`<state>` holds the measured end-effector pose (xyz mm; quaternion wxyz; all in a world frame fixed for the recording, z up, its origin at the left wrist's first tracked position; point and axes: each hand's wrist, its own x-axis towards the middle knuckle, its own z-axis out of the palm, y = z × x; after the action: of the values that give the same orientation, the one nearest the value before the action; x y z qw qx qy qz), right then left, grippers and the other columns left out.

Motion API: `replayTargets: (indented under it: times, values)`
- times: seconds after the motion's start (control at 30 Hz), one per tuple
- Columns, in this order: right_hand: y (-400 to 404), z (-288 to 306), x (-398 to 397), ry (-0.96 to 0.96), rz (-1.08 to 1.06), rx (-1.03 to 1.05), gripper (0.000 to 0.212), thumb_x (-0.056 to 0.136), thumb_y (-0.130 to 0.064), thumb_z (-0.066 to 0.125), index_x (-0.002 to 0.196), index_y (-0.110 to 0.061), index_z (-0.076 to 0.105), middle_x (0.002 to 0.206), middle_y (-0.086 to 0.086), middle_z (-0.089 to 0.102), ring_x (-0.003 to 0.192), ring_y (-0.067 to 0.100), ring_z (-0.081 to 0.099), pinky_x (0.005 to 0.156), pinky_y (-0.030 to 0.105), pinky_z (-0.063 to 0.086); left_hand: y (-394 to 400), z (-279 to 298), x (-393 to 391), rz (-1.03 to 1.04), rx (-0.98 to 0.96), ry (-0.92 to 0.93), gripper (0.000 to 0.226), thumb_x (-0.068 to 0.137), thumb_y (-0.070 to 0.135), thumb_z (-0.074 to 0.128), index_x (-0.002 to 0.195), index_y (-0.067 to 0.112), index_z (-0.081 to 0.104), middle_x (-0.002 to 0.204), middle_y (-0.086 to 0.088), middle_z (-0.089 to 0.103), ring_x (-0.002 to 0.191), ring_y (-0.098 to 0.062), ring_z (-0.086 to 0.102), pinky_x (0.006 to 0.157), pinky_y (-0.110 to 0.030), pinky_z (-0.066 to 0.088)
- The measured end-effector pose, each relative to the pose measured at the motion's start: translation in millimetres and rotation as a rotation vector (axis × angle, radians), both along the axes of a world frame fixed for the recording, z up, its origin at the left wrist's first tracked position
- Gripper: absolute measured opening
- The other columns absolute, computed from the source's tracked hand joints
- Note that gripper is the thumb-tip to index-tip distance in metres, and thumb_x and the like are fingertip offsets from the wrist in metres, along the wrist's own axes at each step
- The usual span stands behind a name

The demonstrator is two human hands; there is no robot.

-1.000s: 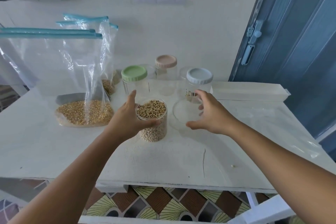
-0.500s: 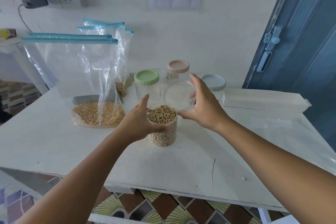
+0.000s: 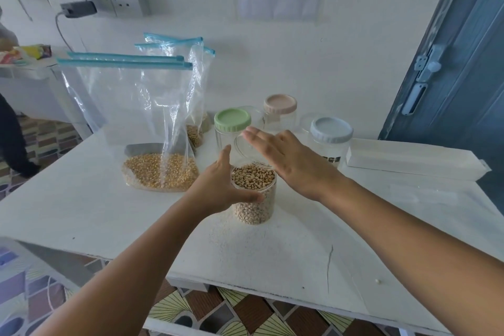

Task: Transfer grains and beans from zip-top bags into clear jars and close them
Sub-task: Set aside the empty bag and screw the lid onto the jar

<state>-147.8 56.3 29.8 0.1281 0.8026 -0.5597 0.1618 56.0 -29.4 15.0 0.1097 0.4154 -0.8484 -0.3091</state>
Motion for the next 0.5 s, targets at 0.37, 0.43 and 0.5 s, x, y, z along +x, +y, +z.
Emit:
replayTargets:
  times: [0.37, 0.43, 0.5]
  values:
    - [-2, -7, -10, 0.143, 0.145, -0.162, 0.111, 0.077, 0.011, 0.08, 0.163, -0.014, 0.015, 0.119, 0.001, 0.045, 0.106, 0.025, 0.052, 0.06, 0.034, 0.058, -3, -3, 1, 0.012, 0.002, 0.013, 0.148, 0.058, 0.071, 0.089, 0.167, 0.026, -0.001, 0.157, -0.011, 0.05, 0.135, -0.028, 0.055, 0.113, -0.046, 0.047]
    - [-3, -9, -14, 0.148, 0.134, -0.17, 0.113, 0.079, 0.011, 0.08, 0.164, -0.017, 0.011, 0.113, 0.008, 0.055, 0.105, 0.024, 0.051, 0.061, 0.037, 0.059, -2, -3, 1, 0.011, 0.007, 0.013, 0.149, 0.057, 0.071, 0.088, 0.167, 0.025, -0.001, 0.156, -0.011, 0.05, 0.135, -0.029, 0.056, 0.113, -0.046, 0.047]
    - [-4, -11, -18, 0.162, 0.147, -0.2, 0.113, 0.077, 0.011, 0.08, 0.164, -0.018, 0.015, 0.113, 0.012, 0.052, 0.098, 0.022, 0.048, 0.058, 0.037, 0.058, -2, -1, 1, 0.016, 0.018, 0.014, 0.152, 0.052, 0.075, 0.085, 0.167, 0.025, -0.001, 0.157, -0.011, 0.049, 0.136, -0.029, 0.055, 0.114, -0.047, 0.047]
